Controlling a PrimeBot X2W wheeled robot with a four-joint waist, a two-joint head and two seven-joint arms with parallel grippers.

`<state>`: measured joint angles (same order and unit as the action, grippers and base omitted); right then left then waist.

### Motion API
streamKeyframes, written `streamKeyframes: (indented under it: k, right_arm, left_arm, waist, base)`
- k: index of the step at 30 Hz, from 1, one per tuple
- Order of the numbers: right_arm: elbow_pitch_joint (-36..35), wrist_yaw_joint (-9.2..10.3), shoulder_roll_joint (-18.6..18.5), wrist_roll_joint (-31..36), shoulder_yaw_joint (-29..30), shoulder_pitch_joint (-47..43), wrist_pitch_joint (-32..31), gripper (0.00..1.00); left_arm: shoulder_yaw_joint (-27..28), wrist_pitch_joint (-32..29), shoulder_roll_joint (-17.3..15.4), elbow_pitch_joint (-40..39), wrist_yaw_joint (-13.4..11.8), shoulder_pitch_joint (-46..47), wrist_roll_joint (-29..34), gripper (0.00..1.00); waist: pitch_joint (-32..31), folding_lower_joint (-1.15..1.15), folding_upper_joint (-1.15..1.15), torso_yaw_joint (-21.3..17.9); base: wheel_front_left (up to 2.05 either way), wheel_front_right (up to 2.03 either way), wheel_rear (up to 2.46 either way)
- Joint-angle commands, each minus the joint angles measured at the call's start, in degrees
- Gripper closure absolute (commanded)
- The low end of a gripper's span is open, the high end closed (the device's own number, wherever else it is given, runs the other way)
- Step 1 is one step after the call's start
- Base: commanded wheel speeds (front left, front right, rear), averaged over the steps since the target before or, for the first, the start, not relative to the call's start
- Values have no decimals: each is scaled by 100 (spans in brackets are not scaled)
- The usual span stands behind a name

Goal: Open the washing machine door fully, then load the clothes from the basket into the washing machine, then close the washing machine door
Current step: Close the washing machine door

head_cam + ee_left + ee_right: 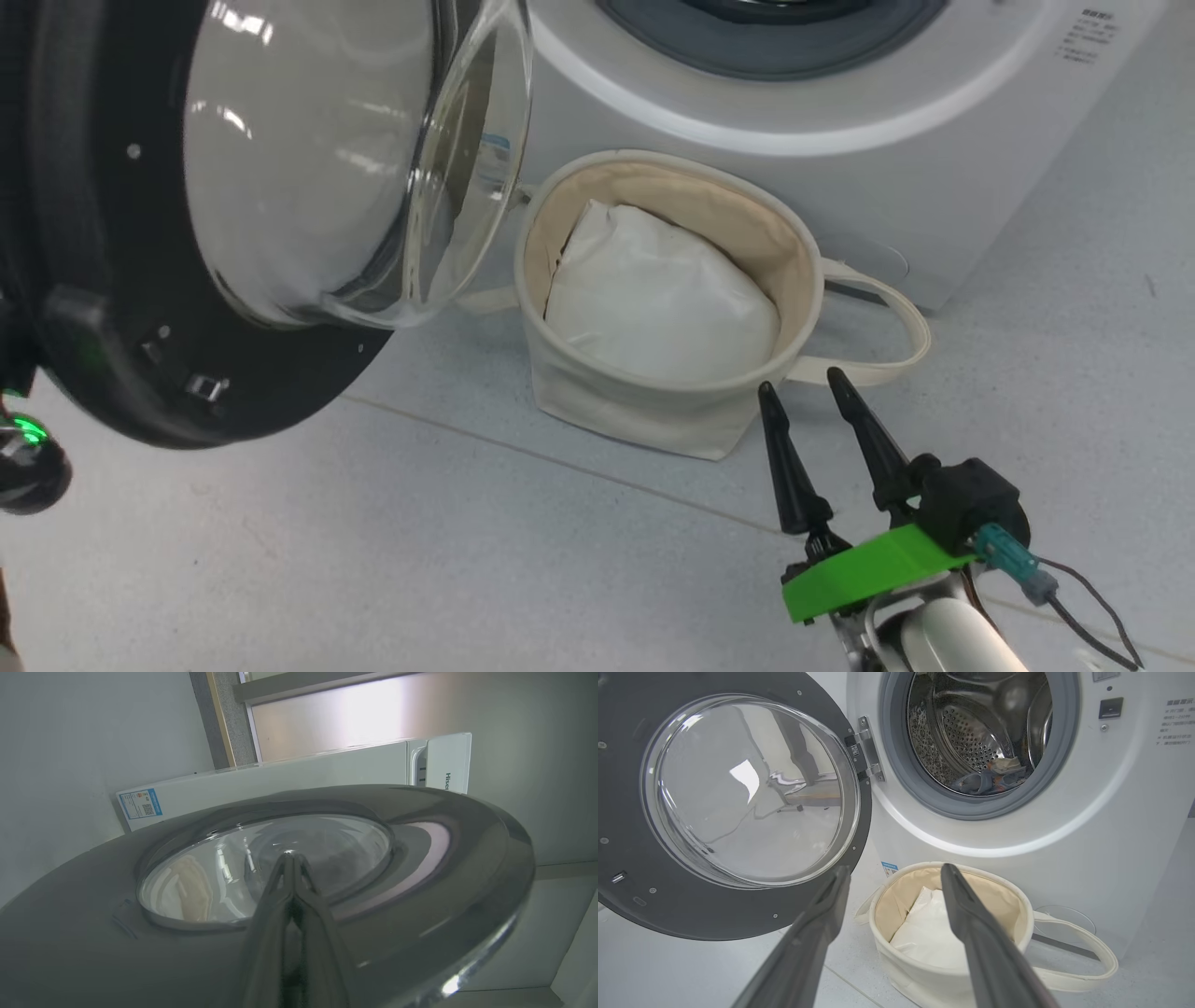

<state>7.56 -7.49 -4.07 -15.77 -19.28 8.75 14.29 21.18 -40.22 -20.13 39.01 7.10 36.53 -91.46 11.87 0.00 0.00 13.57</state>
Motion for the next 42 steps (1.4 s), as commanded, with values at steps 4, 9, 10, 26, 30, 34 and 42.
streamKeyframes:
  k: [4, 9, 10, 26, 30, 34, 42]
  right_arm:
    - [-121, 0, 100, -56, -62, -90, 71, 0]
    - [-194, 0, 115, -65, 161, -49, 71, 0]
    - [-223, 0, 116, -82, 247, -42, 71, 0]
    - [-275, 0, 119, -249, 602, -119, 71, 0]
    - [-257, 0, 119, -215, 588, -104, 71, 0]
    - [-304, 0, 119, -186, 616, -31, 71, 0]
    - [-344, 0, 119, -96, 843, 46, 71, 0]
  left_arm:
    - [151, -135, -95, -480, 10, -106, -158, 100]
    - [55, -365, -17, -862, -147, -280, -189, 100]
    - [1, -395, -11, -969, -146, -319, -144, 100]
    - [-926, -1078, 1005, -3018, -340, -1116, -208, 100]
    - [-1302, -1039, 1287, -3366, -367, -1231, 6, 100]
    - [-1562, -799, 1475, -3289, -334, -1094, 234, 100]
    - [-1869, -572, 1658, -2854, -223, -634, 110, 100]
  waist:
    - [-246, 0, 0, -49]
    - [-330, 0, 0, -176]
    - [-326, 0, 0, -197]
    - [-369, 0, 0, -753]
    - [-298, 0, 0, -895]
    - [-198, 0, 0, -1113]
    - [45, 0, 0, -1568]
  base:
    - [0, 0, 0]
    - [0, 0, 0]
    - [0, 0, 0]
    - [0, 0, 0]
    - [0, 0, 0]
    - [0, 0, 0]
    - [0, 0, 0]
